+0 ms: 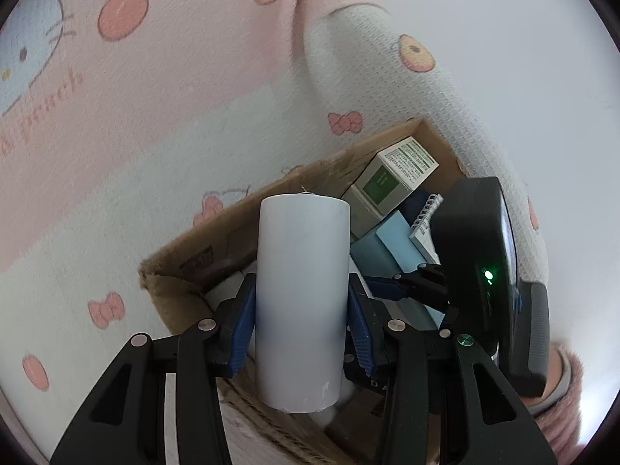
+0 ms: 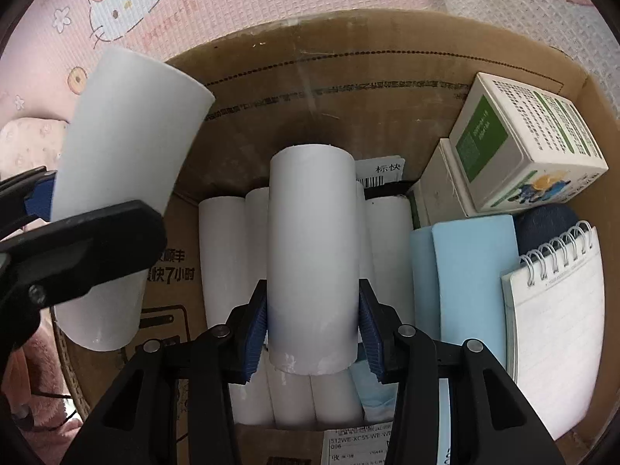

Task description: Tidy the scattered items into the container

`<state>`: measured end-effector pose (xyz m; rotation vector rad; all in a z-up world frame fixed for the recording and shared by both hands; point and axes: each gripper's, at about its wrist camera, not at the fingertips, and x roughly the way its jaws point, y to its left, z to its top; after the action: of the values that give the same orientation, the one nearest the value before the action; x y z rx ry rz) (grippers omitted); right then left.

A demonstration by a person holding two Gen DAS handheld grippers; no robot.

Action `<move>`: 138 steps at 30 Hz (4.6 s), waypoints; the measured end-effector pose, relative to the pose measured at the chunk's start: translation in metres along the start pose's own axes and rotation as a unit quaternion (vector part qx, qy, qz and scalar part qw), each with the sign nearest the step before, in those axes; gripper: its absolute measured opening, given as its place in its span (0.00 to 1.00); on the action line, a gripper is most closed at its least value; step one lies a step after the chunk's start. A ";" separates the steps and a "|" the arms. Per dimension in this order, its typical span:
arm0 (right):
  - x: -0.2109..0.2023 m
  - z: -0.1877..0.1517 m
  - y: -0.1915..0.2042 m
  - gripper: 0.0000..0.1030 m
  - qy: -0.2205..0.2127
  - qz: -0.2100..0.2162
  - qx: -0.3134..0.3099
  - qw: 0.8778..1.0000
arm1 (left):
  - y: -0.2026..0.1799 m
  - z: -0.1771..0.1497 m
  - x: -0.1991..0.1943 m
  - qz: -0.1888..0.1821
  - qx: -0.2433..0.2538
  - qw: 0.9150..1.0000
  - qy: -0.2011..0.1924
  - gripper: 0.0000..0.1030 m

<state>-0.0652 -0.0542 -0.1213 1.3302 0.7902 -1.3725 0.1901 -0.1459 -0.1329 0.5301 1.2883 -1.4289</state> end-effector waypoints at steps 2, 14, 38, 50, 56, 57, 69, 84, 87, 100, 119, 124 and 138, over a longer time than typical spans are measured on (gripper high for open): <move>-0.003 -0.001 -0.001 0.39 -0.002 0.005 0.001 1.000 | -0.001 0.001 0.002 0.009 -0.025 1.000 0.012 0.46; -0.019 -0.008 -0.014 0.41 -0.020 0.035 -0.006 0.999 | -0.015 0.009 0.018 0.049 -0.059 0.996 0.046 0.46; -0.086 -0.026 -0.041 0.56 -0.109 -0.037 -0.002 0.993 | -0.042 0.009 0.029 0.061 -0.083 0.992 0.078 0.46; -0.087 -0.049 -0.045 0.56 -0.116 -0.019 0.006 0.993 | -0.031 0.001 0.024 0.110 -0.126 0.985 0.037 0.42; -0.082 -0.047 -0.043 0.56 -0.126 -0.035 -0.010 0.991 | -0.029 -0.003 0.032 0.163 -0.129 0.977 0.038 0.42; -0.081 -0.046 -0.041 0.56 -0.124 -0.037 -0.014 0.991 | -0.029 -0.003 0.034 0.168 -0.132 0.976 0.037 0.42; -0.068 -0.059 -0.036 0.56 -0.096 -0.076 -0.059 0.991 | -0.032 0.006 0.048 0.202 -0.122 0.970 0.049 0.44; -0.068 -0.064 -0.026 0.60 -0.087 -0.097 -0.087 0.988 | -0.029 -0.010 0.029 0.137 -0.103 0.984 0.047 0.52; -0.071 -0.069 -0.022 0.60 -0.084 -0.094 -0.094 0.987 | -0.030 -0.012 0.025 0.127 -0.095 0.987 0.038 0.50; -0.047 -0.064 0.005 0.60 -0.036 -0.024 -0.109 0.993 | -0.020 -0.020 0.009 0.104 -0.032 0.994 -0.006 0.19; -0.027 -0.042 0.020 0.47 0.014 -0.013 -0.093 0.995 | -0.007 -0.025 -0.004 0.076 0.039 0.995 -0.060 0.18; -0.025 -0.044 0.026 0.47 0.027 0.011 -0.081 0.996 | -0.010 -0.030 -0.008 0.083 0.042 0.994 -0.060 0.18; -0.063 -0.069 0.057 0.48 -0.030 -0.020 -0.097 0.995 | -0.015 -0.045 -0.044 0.105 0.027 0.989 -0.095 0.36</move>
<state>0.0005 0.0101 -0.0612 1.1222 0.8910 -1.3245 0.1760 -0.0901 -0.1037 0.5357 1.0129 -1.3069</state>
